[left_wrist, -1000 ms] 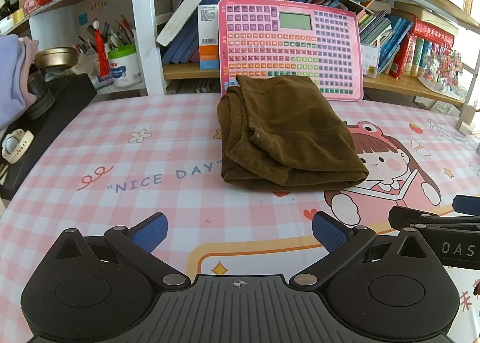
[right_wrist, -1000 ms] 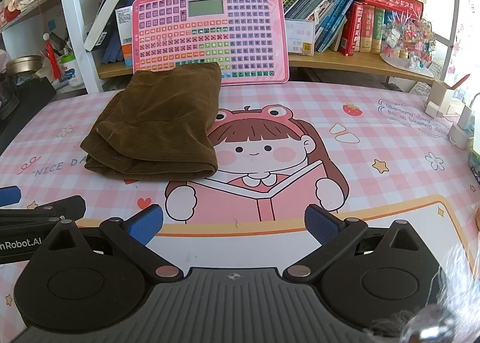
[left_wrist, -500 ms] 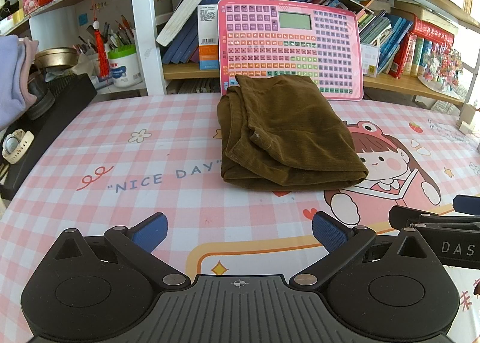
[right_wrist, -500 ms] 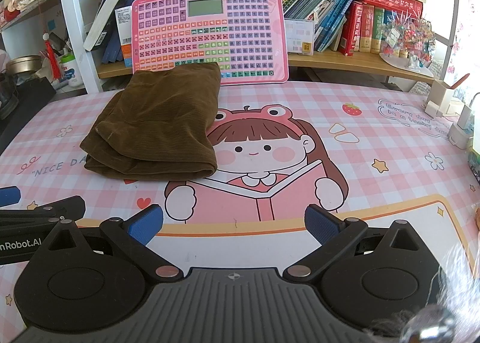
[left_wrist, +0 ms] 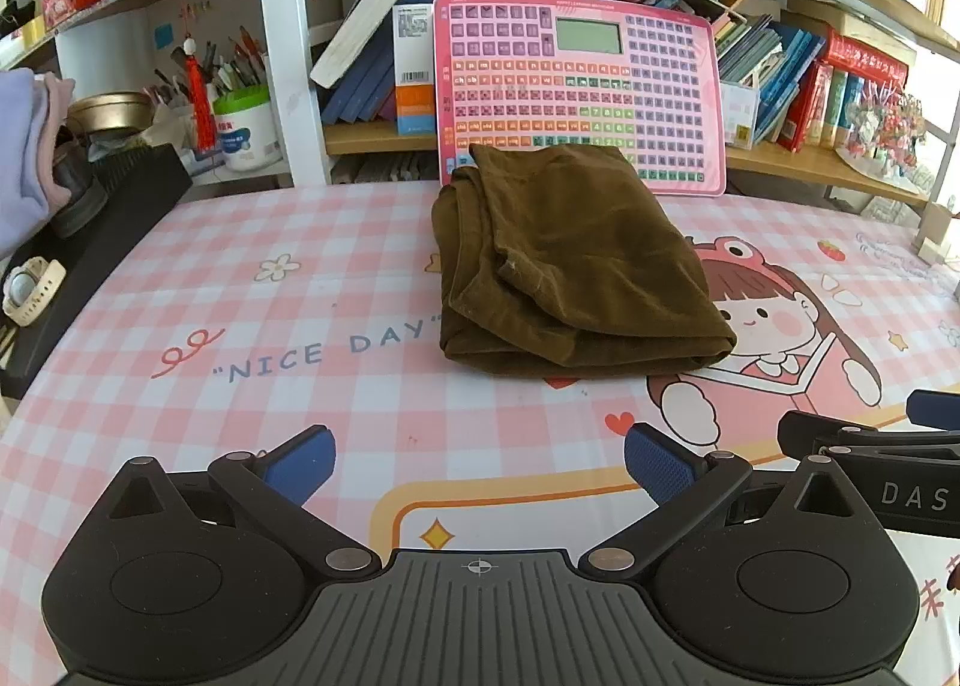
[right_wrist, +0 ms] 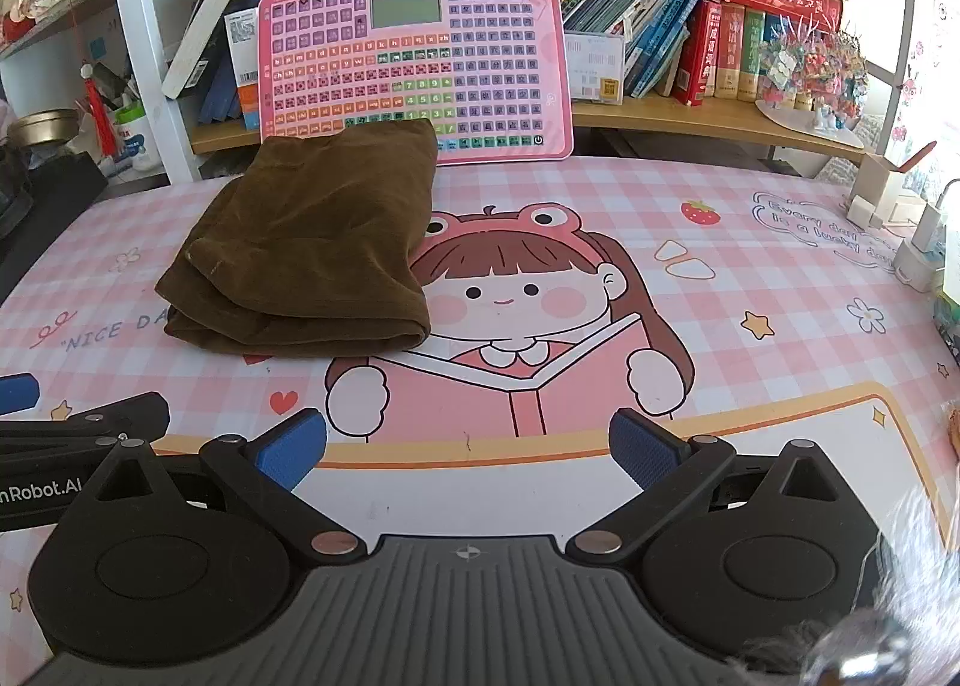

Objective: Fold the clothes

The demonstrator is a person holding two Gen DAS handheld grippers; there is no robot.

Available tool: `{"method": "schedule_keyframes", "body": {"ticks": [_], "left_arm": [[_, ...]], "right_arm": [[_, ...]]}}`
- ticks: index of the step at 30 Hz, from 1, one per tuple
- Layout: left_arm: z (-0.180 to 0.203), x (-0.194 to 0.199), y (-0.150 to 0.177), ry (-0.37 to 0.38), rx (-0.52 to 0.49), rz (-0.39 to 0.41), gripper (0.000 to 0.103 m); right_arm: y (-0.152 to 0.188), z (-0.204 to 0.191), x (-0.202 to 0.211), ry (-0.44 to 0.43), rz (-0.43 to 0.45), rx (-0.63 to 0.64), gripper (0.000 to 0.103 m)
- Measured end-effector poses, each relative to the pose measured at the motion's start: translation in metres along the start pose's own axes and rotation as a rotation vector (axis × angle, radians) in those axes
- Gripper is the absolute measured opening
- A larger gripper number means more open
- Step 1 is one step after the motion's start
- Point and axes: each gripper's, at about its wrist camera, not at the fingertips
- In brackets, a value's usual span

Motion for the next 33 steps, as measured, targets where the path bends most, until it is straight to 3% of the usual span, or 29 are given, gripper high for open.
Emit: {"method": "schedule_keyframes", "body": {"ticks": [33], "left_arm": [[0.0004, 0.0004, 0.0014, 0.022, 0.016, -0.014, 0.103]], "right_arm": [[0.0010, 0.0013, -0.0012, 0.011, -0.012, -0.003, 0.102]]}}
Point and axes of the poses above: each gripper's, at about its wrist camera, not at the fingertips, and x roughly against the way its jaws point, z to its right, y to its underside, and after that the axes turned 6 degrees about -x, right-handed
